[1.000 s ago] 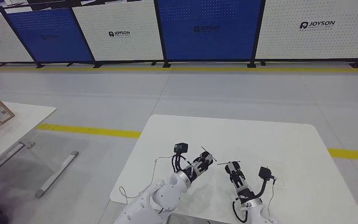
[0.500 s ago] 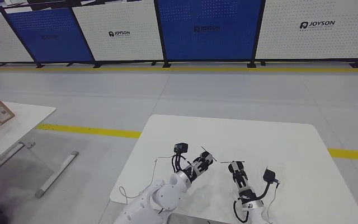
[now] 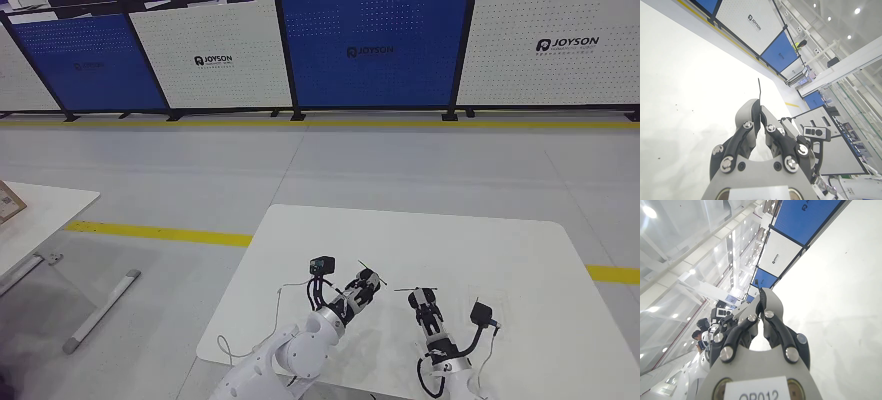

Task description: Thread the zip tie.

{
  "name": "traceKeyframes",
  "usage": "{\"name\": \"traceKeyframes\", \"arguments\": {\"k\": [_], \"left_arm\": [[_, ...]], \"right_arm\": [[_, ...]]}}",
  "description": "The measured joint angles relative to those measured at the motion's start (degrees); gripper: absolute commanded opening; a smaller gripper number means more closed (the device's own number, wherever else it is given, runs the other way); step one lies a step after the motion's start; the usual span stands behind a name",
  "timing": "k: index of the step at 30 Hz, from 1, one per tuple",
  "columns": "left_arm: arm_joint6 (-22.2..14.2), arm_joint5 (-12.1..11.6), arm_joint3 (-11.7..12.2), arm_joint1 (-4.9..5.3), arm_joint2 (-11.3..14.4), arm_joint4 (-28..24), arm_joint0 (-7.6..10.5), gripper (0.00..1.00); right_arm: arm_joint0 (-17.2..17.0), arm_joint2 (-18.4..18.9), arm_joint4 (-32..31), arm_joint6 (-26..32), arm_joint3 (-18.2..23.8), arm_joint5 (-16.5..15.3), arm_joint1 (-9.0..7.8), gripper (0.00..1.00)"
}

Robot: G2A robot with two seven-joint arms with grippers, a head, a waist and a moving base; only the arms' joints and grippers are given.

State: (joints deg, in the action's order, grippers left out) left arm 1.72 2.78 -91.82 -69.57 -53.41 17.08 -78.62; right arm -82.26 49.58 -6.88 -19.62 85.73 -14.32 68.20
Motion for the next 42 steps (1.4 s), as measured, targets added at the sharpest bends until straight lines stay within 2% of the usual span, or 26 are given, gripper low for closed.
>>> {"name": "traceKeyframes", "arguments": {"k": [4,9,17,24,28,34,42], "left_arm": [[0.0,0.0,0.0,0.00,0.0,0.0,0.00,0.00],[0.0,0.0,0.0,0.00,0.0,0.0,0.00,0.00],[0.0,0.0,0.0,0.00,0.0,0.0,0.00,0.00],[0.0,0.0,0.0,0.00,0.0,0.0,0.00,0.00],[0.0,0.0,0.0,0.00,0.0,0.0,0.00,0.00],[0.0,0.0,0.0,0.00,0.0,0.0,0.00,0.00],[0.0,0.0,0.0,0.00,0.0,0.0,0.00,0.00]], "right_arm": [[0.9,0.8,2.8,2.2,-0.2,-0.9,0.56,0.00],[2.7,-0.1,3.2,3.3,-1.8,0.9,1.43,0.00],[2.6,0.0,3.1,3.4,-1.7,0.8,1.42,0.00],[0.9,1.3,2.5,4.4,-0.7,0.2,1.71,0.00],[0.7,1.8,1.1,3.9,-0.9,1.7,1.88,0.00],[0.7,1.8,1.1,3.9,-0.9,1.7,1.88,0.00],[0.5,2.7,2.7,6.6,-0.5,1.6,2.42,0.00]]}}
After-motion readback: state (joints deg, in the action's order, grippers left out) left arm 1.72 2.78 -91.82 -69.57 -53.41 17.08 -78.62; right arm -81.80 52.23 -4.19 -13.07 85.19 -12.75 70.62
